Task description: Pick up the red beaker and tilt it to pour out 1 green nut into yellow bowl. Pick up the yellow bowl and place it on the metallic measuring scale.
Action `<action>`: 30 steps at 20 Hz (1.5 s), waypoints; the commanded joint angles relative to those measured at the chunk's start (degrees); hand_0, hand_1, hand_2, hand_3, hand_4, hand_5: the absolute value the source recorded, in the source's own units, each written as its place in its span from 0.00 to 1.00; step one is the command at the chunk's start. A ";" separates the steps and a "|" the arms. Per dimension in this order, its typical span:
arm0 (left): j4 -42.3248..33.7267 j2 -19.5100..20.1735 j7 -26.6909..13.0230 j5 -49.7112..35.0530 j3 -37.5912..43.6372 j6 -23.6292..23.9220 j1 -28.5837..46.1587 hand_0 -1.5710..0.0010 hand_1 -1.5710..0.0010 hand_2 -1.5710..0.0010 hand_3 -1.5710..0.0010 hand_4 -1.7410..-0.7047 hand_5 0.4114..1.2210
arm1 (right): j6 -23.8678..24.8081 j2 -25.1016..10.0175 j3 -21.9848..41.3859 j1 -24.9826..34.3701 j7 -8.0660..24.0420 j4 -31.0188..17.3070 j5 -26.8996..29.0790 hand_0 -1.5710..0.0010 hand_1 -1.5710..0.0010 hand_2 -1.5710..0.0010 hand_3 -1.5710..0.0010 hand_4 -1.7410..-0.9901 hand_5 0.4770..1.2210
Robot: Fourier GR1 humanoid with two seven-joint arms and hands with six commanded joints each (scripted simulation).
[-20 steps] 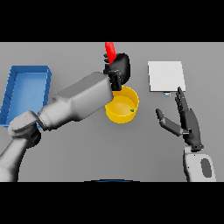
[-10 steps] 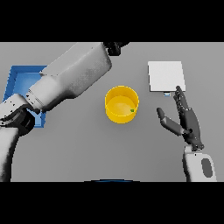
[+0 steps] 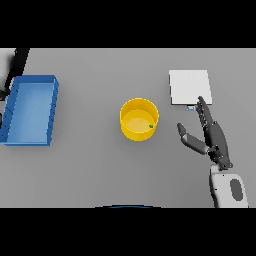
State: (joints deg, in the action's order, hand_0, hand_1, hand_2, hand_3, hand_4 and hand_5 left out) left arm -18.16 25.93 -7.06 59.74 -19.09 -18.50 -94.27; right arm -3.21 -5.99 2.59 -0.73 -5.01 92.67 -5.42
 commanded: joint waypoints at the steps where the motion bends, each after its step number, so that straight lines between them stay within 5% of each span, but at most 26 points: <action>1: 0.59 0.99 -0.87 -1.87 2.23 1.59 1.08 0.00 0.01 0.01 0.10 0.05 1.00 | 0.35 -0.16 -0.01 0.27 -0.40 -0.96 -0.72 1.00 1.00 1.00 1.00 0.57 0.24; 10: -2.68 7.61 -12.86 -15.06 15.59 11.72 17.18 0.00 0.00 0.00 0.07 0.01 1.00 | -0.15 0.32 0.54 0.65 0.67 -0.95 -0.16 1.00 1.00 1.00 1.00 0.62 0.24; 15: -8.11 5.82 -19.81 -23.14 21.31 15.17 29.20 0.00 0.00 0.00 0.10 0.00 1.00 | -0.44 -0.30 0.34 0.95 -0.52 -1.81 -0.35 1.00 1.00 1.00 1.00 0.58 0.27; 20: -19.00 5.05 -25.25 -27.78 23.54 17.87 40.95 0.00 0.00 0.00 0.03 0.00 1.00 | -0.51 -0.23 1.10 -0.46 -2.03 -1.43 -1.17 1.00 1.00 1.00 1.00 0.58 0.31; 26: -34.56 4.08 -27.84 -29.98 23.79 18.13 53.06 0.00 0.00 0.00 0.15 0.00 1.00 | 0.22 -0.48 1.71 -0.15 -0.76 -1.33 -2.87 1.00 1.00 1.00 1.00 0.55 0.33; 30: -38.19 1.82 -27.80 -29.10 26.15 18.00 56.27 0.00 0.00 0.00 0.10 0.10 0.78 | 0.28 -0.93 1.03 -0.03 -0.90 -0.66 -2.23 1.00 1.00 1.00 1.00 0.54 0.34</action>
State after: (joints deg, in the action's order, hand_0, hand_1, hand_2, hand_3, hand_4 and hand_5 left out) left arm -56.34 27.74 -34.77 30.63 7.06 -0.56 -37.99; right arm -2.92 -6.94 3.61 -0.77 -5.92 92.00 -7.65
